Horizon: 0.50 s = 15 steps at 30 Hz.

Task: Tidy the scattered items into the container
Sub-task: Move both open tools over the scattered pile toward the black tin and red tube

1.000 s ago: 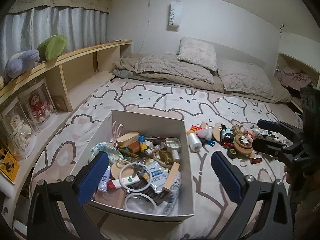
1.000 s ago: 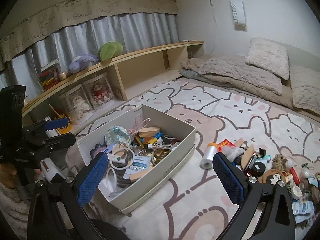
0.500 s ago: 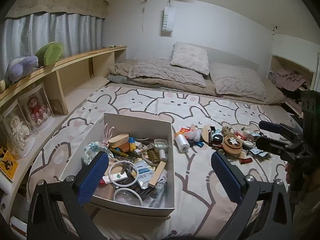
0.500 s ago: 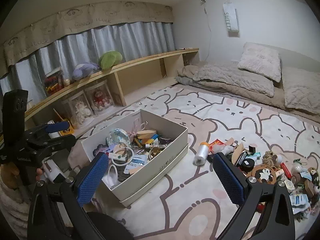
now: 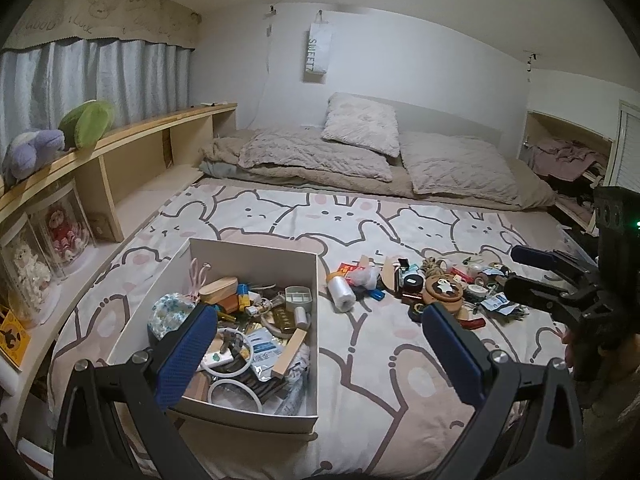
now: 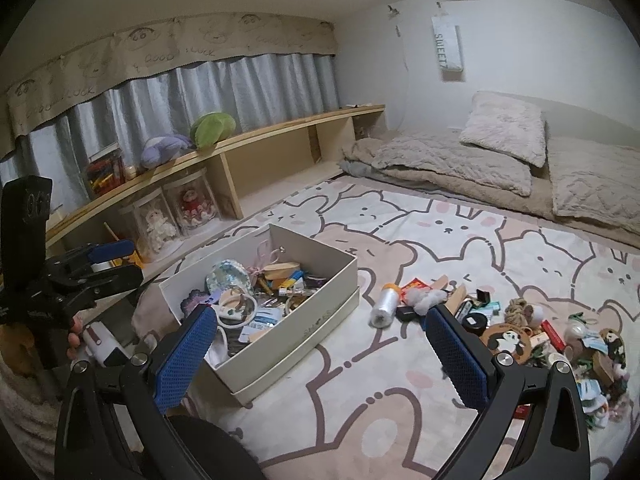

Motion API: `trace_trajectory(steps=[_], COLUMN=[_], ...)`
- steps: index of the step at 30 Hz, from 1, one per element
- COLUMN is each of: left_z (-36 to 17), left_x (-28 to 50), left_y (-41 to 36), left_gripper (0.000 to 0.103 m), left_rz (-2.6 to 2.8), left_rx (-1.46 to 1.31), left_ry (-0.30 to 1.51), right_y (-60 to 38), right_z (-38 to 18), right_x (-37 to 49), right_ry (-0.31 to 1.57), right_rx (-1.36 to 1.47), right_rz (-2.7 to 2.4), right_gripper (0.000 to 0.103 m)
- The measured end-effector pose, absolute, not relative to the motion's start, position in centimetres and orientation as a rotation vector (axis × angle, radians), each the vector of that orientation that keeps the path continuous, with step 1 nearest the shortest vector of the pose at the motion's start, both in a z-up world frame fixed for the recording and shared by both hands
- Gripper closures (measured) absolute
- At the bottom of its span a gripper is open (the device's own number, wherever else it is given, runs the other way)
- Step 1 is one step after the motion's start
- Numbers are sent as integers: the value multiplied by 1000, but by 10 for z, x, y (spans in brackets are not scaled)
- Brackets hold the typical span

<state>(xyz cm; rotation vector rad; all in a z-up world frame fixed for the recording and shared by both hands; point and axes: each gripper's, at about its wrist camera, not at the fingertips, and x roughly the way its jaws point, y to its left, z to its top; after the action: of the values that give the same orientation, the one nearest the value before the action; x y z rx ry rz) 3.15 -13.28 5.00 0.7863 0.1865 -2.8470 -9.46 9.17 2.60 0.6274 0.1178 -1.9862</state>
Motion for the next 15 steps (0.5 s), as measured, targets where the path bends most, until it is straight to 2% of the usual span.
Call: trace_trajectory(steps=[15], left_z=[57], left_x=[16], left_y=[-113], left_gripper=[0], left_rz=[-2901], left_rx=[732], left_ry=[206], right_y=[129], right_z=[30], right_x=[-108], right_ry=[104], right_rx=[629], right_rz=[-2064], right_gripper=[0])
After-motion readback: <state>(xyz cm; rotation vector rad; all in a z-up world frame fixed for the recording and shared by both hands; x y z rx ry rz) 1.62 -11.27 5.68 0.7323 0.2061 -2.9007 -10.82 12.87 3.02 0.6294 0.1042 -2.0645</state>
